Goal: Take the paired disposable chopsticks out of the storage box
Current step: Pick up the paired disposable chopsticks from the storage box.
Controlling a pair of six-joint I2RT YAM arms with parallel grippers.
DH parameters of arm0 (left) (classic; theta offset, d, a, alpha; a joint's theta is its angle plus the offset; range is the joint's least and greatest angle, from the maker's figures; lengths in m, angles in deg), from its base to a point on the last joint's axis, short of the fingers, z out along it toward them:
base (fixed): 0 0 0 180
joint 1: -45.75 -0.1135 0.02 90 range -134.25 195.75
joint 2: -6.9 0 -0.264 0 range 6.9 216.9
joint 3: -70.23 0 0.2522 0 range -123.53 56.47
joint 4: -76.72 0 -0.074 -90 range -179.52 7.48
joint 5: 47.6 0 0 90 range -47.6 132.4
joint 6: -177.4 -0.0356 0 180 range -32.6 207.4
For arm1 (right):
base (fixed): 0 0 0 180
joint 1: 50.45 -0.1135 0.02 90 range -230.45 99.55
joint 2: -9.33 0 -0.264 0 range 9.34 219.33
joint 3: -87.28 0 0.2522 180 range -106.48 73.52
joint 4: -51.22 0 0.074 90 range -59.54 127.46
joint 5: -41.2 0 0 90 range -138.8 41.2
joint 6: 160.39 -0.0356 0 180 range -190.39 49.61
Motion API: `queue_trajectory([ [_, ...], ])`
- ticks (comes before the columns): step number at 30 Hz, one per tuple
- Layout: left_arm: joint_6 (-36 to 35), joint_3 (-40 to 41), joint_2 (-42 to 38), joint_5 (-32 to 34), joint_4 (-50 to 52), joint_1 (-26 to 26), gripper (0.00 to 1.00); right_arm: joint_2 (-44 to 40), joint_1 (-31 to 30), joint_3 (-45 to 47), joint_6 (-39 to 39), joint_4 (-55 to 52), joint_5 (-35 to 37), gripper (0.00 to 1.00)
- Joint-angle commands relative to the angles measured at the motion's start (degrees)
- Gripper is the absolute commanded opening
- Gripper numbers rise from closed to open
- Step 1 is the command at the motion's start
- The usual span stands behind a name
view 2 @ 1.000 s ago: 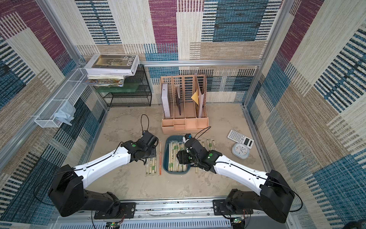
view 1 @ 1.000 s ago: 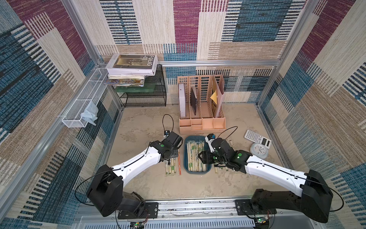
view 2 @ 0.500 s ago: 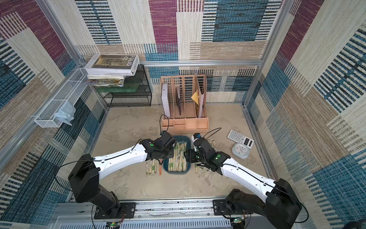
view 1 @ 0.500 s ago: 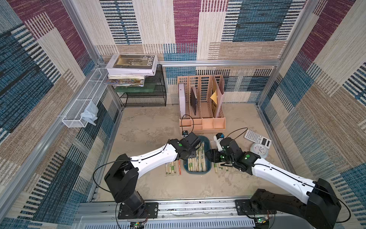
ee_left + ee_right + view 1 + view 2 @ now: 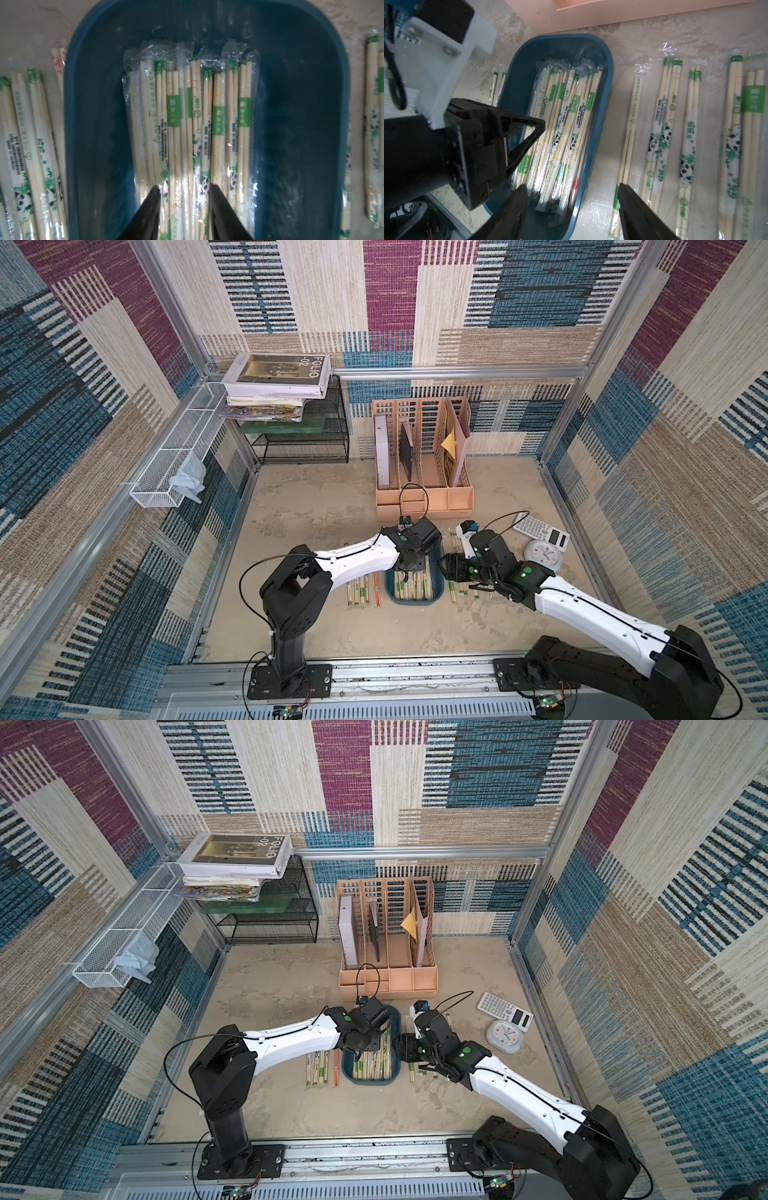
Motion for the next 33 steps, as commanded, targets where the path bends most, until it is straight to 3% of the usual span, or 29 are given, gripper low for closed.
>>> queue_trajectory([
  [1, -0.31, -0.04, 0.93, 1.92, 1.66, 0.06, 0.41, -0.04, 0.07, -0.34, 0.37, -0.15, -0.40, 0.72],
  [13, -0.15, 0.87, 4.38, 1.90, 0.04, 0.05, 0.39, -0.89, 0.42, -0.07, 0.67, -1.08, -0.03, 0.72],
  [16, -0.24, 0.96, 4.61, 1.44, -0.32, 0.09, 0.35, -0.85, 0.48, -0.16, 0.81, -1.07, -0.08, 0.72],
  [21, -0.37, 1.27, 3.43, 1.26, -0.77, 0.06, 0.27, -0.51, 0.64, -0.10, 0.79, -0.76, -0.25, 0.72],
  [33, -1.09, 2.06, -0.23, 0.63, -2.00, 0.39, 0.26, 0.11, 0.59, -0.39, 0.81, -0.42, -0.42, 0.72],
])
